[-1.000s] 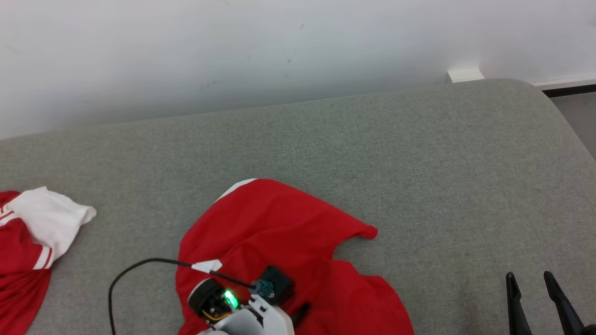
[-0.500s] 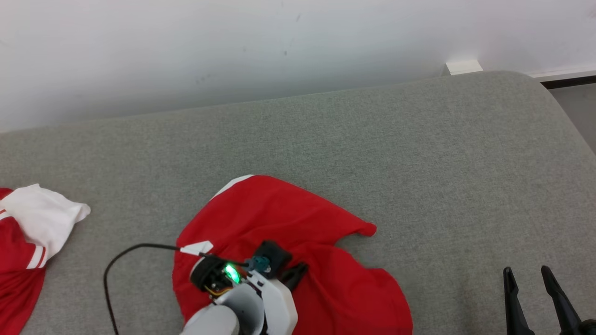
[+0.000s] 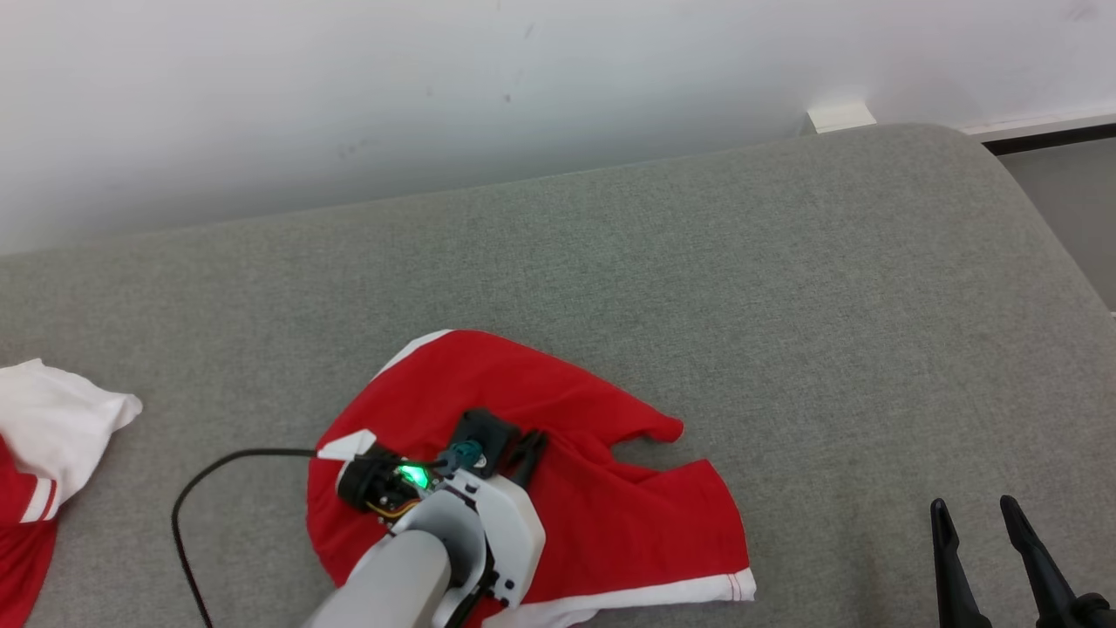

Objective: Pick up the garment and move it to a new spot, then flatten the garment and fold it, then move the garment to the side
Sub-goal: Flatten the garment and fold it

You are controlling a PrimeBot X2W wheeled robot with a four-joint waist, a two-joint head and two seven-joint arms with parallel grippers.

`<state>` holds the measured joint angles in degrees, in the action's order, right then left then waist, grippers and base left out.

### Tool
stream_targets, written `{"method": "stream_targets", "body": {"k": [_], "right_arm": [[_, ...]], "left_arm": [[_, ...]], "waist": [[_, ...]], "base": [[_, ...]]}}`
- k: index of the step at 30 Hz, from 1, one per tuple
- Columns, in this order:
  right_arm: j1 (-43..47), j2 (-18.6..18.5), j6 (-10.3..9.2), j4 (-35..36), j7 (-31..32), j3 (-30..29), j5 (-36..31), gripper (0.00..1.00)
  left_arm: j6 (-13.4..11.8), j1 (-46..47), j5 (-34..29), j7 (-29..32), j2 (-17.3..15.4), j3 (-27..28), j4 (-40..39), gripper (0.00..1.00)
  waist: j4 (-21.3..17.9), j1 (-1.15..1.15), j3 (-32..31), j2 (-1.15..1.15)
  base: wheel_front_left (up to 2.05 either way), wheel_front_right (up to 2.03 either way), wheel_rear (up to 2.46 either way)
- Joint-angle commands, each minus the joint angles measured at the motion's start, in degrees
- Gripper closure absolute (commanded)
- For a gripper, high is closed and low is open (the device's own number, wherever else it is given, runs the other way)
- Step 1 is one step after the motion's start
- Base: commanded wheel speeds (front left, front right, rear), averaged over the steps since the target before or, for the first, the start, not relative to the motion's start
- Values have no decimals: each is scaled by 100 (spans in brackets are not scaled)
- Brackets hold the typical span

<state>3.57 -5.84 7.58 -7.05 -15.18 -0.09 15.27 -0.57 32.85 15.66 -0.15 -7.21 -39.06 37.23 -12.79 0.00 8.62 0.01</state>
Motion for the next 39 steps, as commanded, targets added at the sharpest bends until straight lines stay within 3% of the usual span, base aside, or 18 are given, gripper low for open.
{"method": "stream_targets", "body": {"k": [1,2,3,4,5,9,14,21,27,34,39], "right_arm": [[-41,-44,-17,-2,5,3,27,0],[-38,-49,-17,-8,5,-4,27,0],[-30,-53,-17,-9,5,-17,26,0],[-16,-57,-17,-12,5,-34,21,0],[2,-62,-17,-17,5,-42,10,0],[60,-71,-17,7,6,-85,-25,0],[165,-98,-17,75,5,-185,-69,0],[383,-142,-17,267,5,-357,-112,0],[485,-84,-17,317,6,-407,-118,0],[574,-12,-17,46,5,-347,-96,0],[502,24,-17,-189,6,-193,-116,0]], "left_arm": [[-31,33,9,-51,12,12,78,86],[-20,23,10,-105,26,-8,186,65],[-7,9,30,-170,51,-19,289,51],[-12,-5,63,-232,74,-14,383,4],[-48,-13,71,-309,86,-5,473,0],[-175,-79,207,-842,143,180,597,0],[-301,-316,425,-1393,101,479,166,0],[-781,-1334,406,-1496,-474,964,-1287,0],[-1113,-2347,477,-1499,-739,1422,-2208,0],[-1079,-3220,212,-1500,-510,1870,-2569,0],[-877,-3624,-143,-1500,-295,2146,-2716,0]], "waist": [[-5,0,-7,-1],[-5,0,-18,-1],[2,0,-27,-1],[16,0,-43,-1],[29,0,-61,-1],[108,0,-155,-1],[284,0,-347,-1],[686,0,-599,-1],[974,0,-681,-1],[1219,0,-810,-1],[1321,0,-863,-1]], "base": [[0,0,0],[0,0,0],[0,0,0],[0,0,0],[0,0,0],[0,0,0],[0,0,0],[0,0,0],[0,0,0],[0,0,0],[0,0,0]]}}
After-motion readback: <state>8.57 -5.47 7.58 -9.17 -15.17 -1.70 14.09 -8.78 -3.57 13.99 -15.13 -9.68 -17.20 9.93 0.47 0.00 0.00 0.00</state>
